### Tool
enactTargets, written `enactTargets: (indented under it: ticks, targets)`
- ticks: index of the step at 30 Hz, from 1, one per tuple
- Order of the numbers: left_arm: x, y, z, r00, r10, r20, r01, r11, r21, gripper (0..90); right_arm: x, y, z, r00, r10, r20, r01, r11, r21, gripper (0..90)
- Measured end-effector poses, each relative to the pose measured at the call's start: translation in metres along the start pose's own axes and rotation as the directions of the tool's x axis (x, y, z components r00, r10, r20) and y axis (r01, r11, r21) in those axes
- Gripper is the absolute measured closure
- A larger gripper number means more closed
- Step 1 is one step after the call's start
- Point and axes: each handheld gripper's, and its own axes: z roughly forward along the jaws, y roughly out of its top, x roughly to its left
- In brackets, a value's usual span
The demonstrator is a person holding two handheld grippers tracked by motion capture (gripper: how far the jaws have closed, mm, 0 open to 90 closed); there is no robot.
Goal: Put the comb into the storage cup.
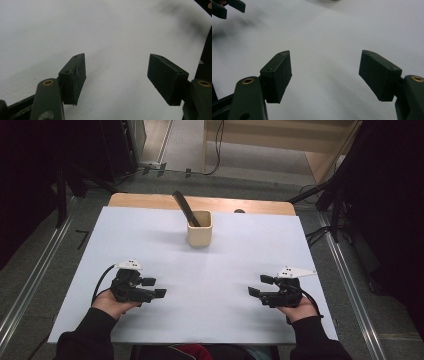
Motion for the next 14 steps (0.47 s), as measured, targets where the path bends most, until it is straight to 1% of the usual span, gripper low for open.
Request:
enactTargets:
  ticks: [11,13,14]
  targets:
    - [-0.0002,0.0,-0.0003,1.0,0.001,0.001,-0.001,1.0,-0.001,31.8,0.0003,0.0,0.0009,0.9999,0.008,-0.008,-0.008,1.0,0.003,23.8]
    - [0.0,0.0,-0.0005,1.0,0.0,0.001,0.0,1.0,-0.001,31.8,0.0002,0.0,0.0011,1.0,0.002,-0.007,-0.002,1.0,0.001,22.3]
    - [0.0,0.0001,-0.0006,1.0,-0.002,0.0,0.002,1.0,0.001,31.8,-0.0004,-0.0003,0.0016,1.0,0.001,0.0,-0.001,1.0,-0.001,19.3]
